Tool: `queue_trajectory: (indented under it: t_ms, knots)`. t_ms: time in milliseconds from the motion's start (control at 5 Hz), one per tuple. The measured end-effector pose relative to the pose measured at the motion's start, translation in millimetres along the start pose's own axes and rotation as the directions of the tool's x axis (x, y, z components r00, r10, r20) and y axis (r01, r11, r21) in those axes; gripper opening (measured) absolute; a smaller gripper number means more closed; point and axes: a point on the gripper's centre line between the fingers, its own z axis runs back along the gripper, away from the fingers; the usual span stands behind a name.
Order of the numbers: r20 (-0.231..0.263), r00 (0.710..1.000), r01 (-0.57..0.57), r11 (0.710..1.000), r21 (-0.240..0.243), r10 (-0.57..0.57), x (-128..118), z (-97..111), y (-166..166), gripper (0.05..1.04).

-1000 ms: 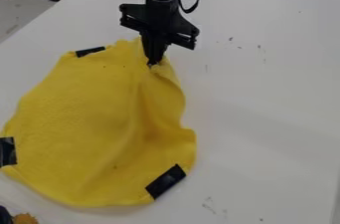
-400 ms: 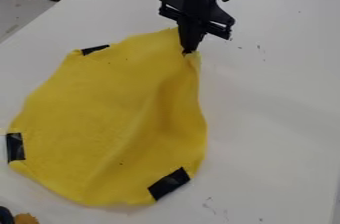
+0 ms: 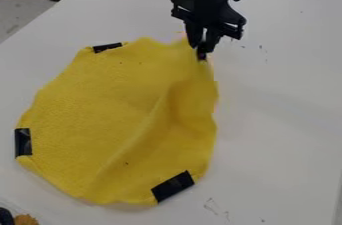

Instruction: Unfold the cloth from bottom left to top right

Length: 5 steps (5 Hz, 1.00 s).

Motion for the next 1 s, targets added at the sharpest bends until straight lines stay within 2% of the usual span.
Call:
queue_trajectory:
  t_ms: [200,400,1000]
  knots:
    - [0.004,1.000,0.007,1.000,-0.006,-0.007,0.6,0.0,-1.0,0.811]
    - [0.009,1.000,0.000,1.000,-0.007,0.000,1.4,-0.5,-1.2,1.007]
    - [-0.015,1.000,-0.023,1.000,0.011,0.023,-1.2,1.0,1.2,1.001]
